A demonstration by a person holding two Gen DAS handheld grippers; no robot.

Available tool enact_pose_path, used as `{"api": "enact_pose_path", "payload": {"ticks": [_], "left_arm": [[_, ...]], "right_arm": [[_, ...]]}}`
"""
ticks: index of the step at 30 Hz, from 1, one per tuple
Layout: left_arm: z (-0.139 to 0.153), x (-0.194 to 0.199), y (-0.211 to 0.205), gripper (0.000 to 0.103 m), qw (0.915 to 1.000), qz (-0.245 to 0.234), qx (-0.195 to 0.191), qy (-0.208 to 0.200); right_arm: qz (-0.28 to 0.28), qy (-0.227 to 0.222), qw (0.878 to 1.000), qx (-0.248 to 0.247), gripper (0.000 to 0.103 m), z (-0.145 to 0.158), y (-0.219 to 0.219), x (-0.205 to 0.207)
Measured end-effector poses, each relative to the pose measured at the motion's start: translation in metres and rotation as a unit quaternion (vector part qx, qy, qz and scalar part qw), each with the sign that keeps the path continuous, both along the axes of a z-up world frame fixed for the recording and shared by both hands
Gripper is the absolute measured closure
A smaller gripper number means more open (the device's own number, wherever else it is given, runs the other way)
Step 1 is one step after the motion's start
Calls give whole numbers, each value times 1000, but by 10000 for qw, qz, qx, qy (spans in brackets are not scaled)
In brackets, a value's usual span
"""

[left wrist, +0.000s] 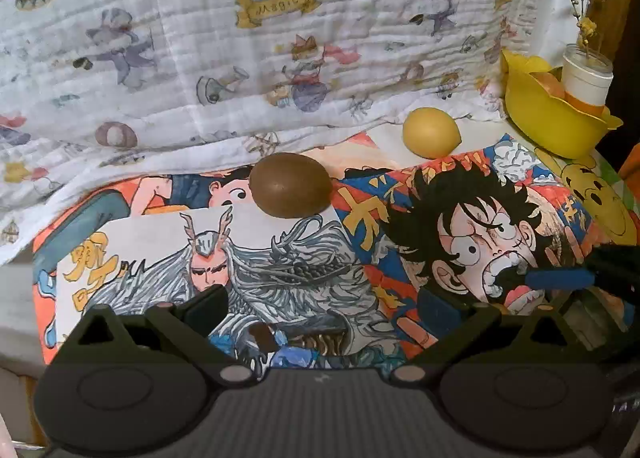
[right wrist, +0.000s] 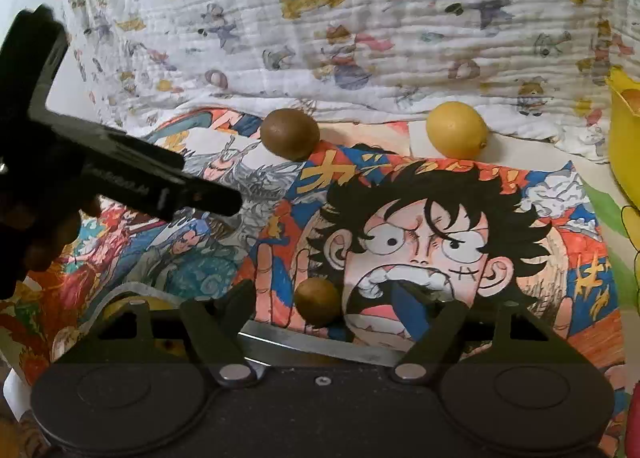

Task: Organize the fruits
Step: 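Move both tools toward the brown kiwi and small kiwi on the cloth, then grasp the brown kiwi with the left tool while the right tool grasps the small kiwi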

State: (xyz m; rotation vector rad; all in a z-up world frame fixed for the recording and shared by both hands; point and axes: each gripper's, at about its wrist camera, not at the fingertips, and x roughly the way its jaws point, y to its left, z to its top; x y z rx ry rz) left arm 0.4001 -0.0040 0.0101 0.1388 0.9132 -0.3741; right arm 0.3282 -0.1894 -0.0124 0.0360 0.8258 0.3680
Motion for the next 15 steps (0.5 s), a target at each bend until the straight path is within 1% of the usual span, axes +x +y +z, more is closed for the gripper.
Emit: {"api": "enact_pose_path", "payload": {"ticks": [3,7,8,11,15], "left_arm": [[-4,4,1,1,10000,-29,-28,50],[-7,8,0,1,10000,-52,-23,63],[-8,10,0,1,10000,-50,-30,61],[-9,16,0,1,10000,-27,-57,8],[-10,22,-2,1,10000,-8,-75,-15]], "right_arm": [[33,54,10000,-44,34,-2,5,0],[8,110,9999,-98,45,-4,10,3],[-15,115,9999,-115,48,-5,10,3],[-102,148,9997,-140,55,-7,11,5],[-159,137,9996,-166,57,-8,11,6]]}}
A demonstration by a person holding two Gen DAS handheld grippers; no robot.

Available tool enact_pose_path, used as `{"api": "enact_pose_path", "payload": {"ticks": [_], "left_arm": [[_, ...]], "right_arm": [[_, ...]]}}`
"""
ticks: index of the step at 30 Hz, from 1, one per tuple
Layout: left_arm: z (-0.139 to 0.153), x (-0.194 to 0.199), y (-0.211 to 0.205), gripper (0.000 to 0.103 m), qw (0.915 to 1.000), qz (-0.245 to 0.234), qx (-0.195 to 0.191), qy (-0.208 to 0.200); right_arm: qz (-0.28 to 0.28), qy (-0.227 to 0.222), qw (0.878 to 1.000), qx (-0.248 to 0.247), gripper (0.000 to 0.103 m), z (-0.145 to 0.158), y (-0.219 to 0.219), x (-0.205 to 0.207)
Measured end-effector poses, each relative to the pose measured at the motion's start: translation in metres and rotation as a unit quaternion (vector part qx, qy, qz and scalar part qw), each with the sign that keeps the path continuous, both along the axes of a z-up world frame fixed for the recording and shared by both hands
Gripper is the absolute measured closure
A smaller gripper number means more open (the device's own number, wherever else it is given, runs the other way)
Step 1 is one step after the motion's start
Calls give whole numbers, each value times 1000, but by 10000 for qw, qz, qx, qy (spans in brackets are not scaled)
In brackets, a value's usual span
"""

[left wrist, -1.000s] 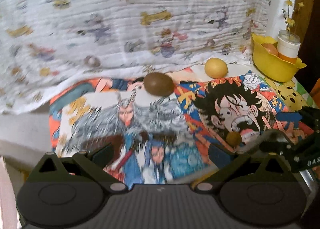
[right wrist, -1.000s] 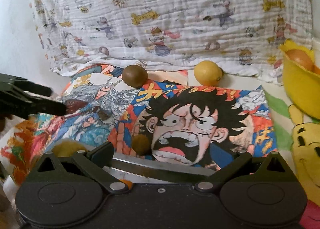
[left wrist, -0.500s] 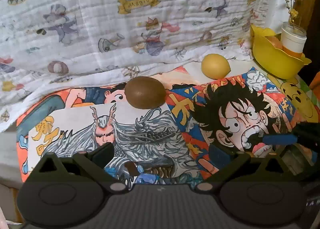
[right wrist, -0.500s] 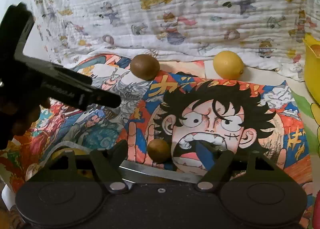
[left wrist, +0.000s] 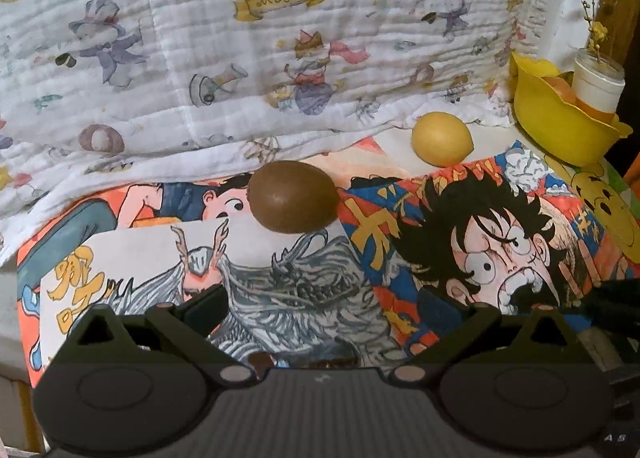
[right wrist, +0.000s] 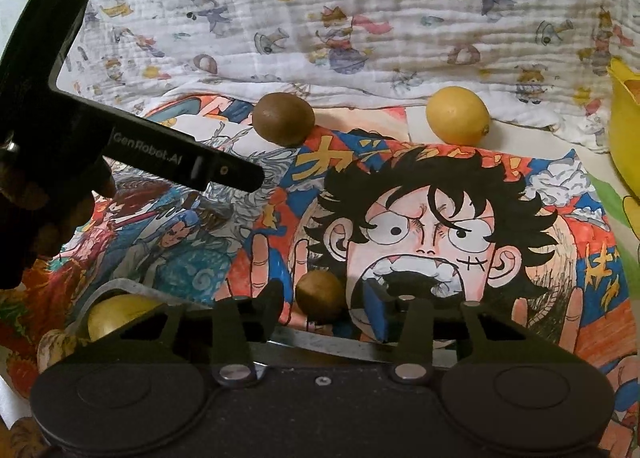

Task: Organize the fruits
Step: 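Grasp the brown kiwi with the left tool while the right tool grasps the small kiwi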

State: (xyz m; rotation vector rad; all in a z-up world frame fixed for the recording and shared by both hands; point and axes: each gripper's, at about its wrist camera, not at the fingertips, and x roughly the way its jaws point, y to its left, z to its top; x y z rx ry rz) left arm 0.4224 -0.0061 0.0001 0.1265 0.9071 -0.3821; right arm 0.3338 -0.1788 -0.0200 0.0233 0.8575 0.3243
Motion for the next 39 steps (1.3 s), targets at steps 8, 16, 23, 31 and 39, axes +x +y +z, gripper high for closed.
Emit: {"api": "enact_pose_path", "payload": {"ticks": [8,16,23,31,39], "left_arm": [[-3,8,-4,1,10000,-39,28,-26],[-6,25,-5,1,9997,109,4,-201],[-16,48,-8,1,9989,304,-58,-352],[-27,68,-3,1,9984,433,-300,-210],[-26,72,-5,11,9977,451,-341,-369]], "right_arm": [[68,-55,9999,-100,64,-1,7,-1],[194,-199,9994,-205,74,-3,19,3],[324,-268,9989,-189,74,-5,30,23],[305,-294,9990,-155,74,-6,34,36],[300,-297,9990,-115,74,-6,34,36]]}}
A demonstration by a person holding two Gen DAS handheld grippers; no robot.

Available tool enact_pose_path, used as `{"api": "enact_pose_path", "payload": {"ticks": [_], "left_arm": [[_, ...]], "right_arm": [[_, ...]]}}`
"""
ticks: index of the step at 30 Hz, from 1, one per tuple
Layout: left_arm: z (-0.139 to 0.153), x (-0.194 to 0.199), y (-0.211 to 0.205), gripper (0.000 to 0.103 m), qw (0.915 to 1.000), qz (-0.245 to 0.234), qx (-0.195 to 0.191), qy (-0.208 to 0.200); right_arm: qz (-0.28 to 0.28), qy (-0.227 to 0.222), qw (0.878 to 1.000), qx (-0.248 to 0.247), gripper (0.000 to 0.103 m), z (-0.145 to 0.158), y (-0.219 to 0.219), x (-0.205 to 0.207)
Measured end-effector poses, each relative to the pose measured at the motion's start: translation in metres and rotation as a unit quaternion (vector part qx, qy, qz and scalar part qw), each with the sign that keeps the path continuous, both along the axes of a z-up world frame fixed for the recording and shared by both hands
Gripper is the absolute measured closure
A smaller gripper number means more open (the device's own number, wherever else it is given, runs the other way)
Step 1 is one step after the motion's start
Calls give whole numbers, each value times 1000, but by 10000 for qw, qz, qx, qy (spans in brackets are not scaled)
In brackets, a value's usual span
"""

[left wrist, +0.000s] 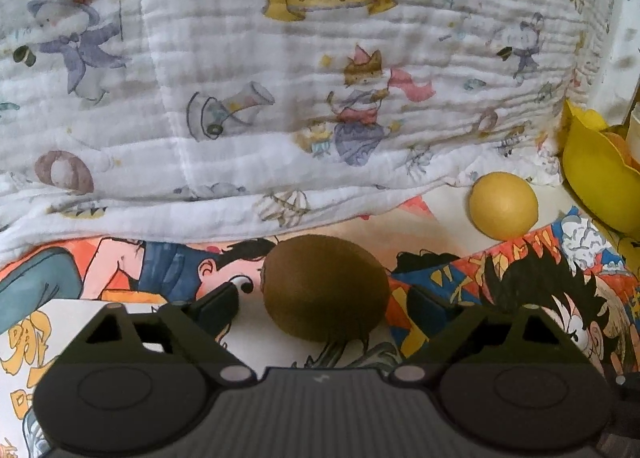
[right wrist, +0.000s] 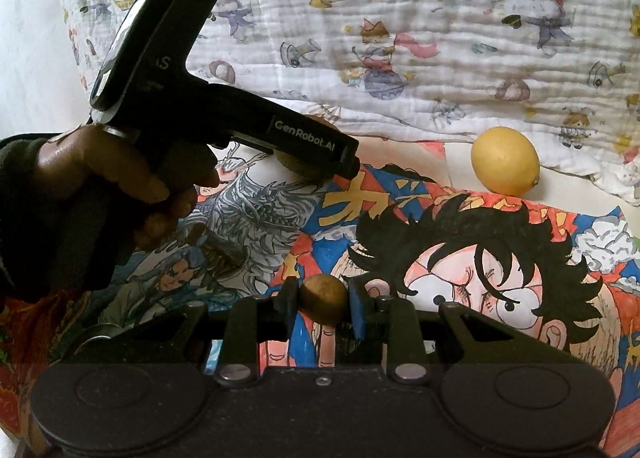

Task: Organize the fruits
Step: 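Grasp the brown kiwi with the left tool while the right tool grasps the small kiwi, then carry the brown kiwi with the left tool while the right tool carries the small kiwi to the tray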

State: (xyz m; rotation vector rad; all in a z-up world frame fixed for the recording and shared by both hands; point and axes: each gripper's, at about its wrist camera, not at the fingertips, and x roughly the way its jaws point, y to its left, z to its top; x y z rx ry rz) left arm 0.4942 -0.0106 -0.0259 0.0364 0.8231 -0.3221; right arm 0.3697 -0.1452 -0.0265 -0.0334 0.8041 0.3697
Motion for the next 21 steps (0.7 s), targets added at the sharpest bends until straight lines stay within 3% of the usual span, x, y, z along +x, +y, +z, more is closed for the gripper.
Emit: {"api": "enact_pose_path", "payload": {"ticks": [7,21], "left_arm": [[-1,-1,-4,34,9998,-96,75,-132],[8,-27,5,37,9996,75,-119,250]], "right_arm": [[-8,20,10000,29,74,0,0,-1],[-146,-83,9998,104,74,9,-14,-19]]}}
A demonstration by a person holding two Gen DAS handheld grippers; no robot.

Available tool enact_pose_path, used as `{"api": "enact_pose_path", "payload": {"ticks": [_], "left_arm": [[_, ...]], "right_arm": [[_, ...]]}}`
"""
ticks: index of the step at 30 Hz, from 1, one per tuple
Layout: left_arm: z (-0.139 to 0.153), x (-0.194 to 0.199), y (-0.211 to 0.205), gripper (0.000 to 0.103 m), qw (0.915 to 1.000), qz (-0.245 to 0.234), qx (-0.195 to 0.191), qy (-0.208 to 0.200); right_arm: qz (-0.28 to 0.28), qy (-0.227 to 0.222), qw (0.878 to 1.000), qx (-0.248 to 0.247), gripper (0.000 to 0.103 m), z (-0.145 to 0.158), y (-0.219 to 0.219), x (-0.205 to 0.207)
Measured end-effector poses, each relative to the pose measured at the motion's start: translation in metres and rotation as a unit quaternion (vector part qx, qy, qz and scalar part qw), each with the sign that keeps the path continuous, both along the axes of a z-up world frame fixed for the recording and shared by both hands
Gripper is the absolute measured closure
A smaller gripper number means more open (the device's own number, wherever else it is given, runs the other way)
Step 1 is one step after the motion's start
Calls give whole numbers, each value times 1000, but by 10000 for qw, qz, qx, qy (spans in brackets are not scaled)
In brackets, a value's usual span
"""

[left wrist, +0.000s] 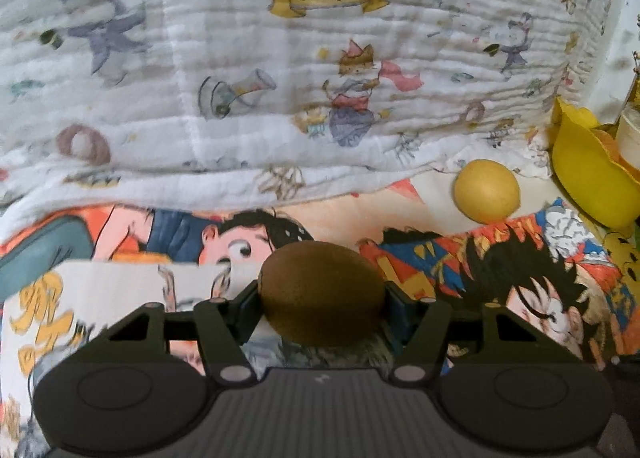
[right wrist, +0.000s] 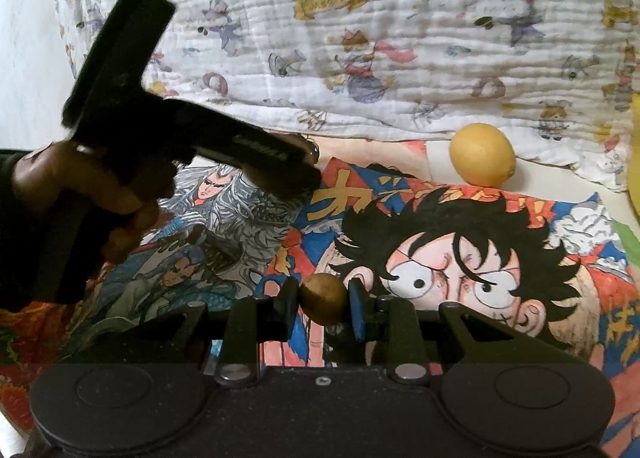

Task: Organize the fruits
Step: 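Carry the brown kiwi with the left tool while the right tool carries the small kiwi to the tray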

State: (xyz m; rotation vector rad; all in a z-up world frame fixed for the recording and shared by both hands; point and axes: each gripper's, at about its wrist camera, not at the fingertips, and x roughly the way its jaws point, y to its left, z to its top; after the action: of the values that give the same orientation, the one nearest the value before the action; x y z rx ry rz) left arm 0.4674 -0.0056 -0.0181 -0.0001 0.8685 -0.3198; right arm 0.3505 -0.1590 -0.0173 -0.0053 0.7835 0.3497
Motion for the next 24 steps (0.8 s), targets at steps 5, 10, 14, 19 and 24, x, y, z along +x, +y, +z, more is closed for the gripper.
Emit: {"api": "enact_pose_path", "payload": {"ticks": [5,10,14,19,24], "left_arm": [[10,-22,0,37,9999,26,-106,32],[27,-49,-10,37,9997,-83,-211,-26],[36,-72,-22,37,9991,-260,-326,-55],[43,-101,-39,37,9975,-518,-477,-44],[43,-127,-53,37,9949,-741,-675,69]], "right_arm": [[-86,-83,9999,67,75,8,-12,-15],[-173,-180,9996,121,75,18,-28,-38],[-247,-219,9994,128,75,24,-42,-59],[-335,-251,9990,137,75,31,-62,-86],[-316,-171,9993,71,75,30,-76,-111]]}}
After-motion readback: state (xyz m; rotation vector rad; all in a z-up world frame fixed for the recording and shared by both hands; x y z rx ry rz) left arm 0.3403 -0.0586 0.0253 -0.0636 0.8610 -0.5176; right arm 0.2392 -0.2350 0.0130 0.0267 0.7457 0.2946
